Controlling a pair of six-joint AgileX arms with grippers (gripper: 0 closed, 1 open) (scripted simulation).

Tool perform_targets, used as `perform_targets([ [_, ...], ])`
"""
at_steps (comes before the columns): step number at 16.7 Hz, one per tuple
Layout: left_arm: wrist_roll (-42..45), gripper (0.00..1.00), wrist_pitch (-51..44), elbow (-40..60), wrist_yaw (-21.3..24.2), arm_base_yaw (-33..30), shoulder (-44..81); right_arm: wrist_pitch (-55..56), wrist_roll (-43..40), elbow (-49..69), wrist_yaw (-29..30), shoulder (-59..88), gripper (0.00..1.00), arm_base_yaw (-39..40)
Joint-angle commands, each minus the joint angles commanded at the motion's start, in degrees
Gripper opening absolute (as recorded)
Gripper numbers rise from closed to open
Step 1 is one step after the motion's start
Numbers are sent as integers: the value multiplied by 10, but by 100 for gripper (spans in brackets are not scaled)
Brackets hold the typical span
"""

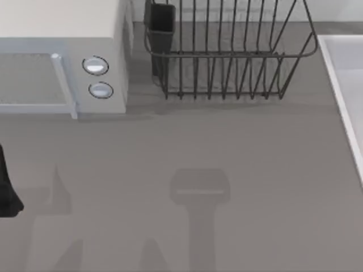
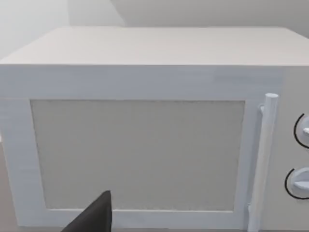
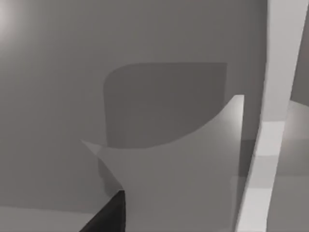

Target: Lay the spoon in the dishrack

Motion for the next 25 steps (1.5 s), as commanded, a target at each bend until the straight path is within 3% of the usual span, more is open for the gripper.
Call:
perform_targets([
  [8, 0, 100, 0, 0, 0, 0, 0, 0, 0, 0, 0, 0, 2, 0],
  [16, 0, 100, 0, 0, 0, 0, 0, 0, 0, 0, 0, 0, 0, 0],
  [22, 0, 100, 0, 0, 0, 0, 0, -116, 17, 77, 17, -48, 0, -3],
  [25, 0, 100, 0, 0, 0, 0, 0, -228, 12, 165, 17, -67, 0, -5],
])
